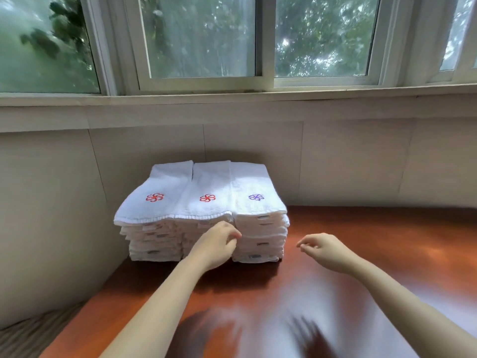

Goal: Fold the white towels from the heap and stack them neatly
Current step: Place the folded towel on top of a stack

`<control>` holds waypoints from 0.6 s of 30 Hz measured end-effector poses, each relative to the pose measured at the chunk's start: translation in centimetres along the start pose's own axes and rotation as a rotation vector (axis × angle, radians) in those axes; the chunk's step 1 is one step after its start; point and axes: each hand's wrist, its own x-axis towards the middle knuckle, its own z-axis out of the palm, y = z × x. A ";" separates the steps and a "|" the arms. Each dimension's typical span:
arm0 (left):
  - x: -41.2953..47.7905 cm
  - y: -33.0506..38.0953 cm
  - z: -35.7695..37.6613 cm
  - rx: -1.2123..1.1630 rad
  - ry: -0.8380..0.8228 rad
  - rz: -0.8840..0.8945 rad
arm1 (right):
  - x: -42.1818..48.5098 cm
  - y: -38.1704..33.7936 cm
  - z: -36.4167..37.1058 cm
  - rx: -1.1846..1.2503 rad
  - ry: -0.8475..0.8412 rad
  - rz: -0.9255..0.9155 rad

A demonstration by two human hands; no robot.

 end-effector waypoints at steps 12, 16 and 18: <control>16.3 -7.7 -5.1 0.297 0.220 -0.371 | 14.4 -1.4 -1.4 0.263 0.428 -0.120; 22.4 -13.5 -7.3 0.491 0.156 -0.478 | 23.9 -3.3 -1.4 0.148 0.315 -0.186; 24.2 -16.1 -7.4 0.524 0.085 -0.512 | 27.6 -4.5 -0.5 0.097 0.220 -0.213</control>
